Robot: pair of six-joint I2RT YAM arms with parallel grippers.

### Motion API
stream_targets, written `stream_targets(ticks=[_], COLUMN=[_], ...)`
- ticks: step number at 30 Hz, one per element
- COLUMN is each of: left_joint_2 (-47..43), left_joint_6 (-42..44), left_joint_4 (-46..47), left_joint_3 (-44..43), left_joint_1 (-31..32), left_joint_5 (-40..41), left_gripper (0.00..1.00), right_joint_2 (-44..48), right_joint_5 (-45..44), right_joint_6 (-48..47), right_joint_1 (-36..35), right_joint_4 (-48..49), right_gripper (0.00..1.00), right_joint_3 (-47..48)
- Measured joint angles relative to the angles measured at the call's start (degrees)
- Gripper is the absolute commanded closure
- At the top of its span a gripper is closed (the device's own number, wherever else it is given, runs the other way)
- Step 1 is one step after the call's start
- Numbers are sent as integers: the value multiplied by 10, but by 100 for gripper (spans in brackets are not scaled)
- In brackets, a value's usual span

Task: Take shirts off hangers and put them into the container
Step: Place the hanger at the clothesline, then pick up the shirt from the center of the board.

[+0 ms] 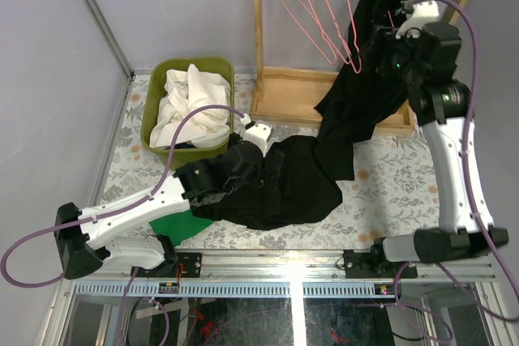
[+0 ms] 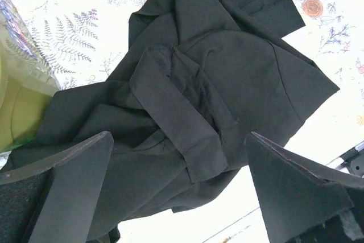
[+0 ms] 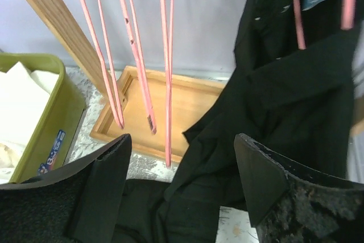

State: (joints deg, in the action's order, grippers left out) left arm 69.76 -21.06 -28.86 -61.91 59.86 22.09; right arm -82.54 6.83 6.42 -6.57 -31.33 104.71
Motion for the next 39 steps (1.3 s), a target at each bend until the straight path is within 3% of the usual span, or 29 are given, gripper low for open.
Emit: stream_targets(ticks=[7,8,11,19,23,32,34,39], left_joint_2=[36,68,88,198,277,351,379,377], left_joint_6=[-2,-4,-12,-39,-53,-85,-91,-70], left_joint_4=[0,-2,-3,3,8,16,17,62], left_joint_3=[0,0,-2,-21,-59,-61,-63,-48], left_joint_1=[0,0,0,0,0,0,0,-3], left_joint_5=[-12,-23,-28,-50,-48,-55,-55,-90], left_gripper=[0,0,0,0,0,0,9,58], right_joint_2=[185,244,276,460,493,494,485,473], right_joint_5=[-84,-107,-112,-119,-120,-129,-125,-118], right_joint_6=[4,26,54,174,191,170,166,159], right_joint_1=[0,0,0,0,0,0,0,0], right_joint_4=[92,98,129,103,85,62,58,42], right_gripper=[16,15,15,14,11,9,9,8], right_joint_3=[-197,-286,-339,-541,-589,-589,-588,-586])
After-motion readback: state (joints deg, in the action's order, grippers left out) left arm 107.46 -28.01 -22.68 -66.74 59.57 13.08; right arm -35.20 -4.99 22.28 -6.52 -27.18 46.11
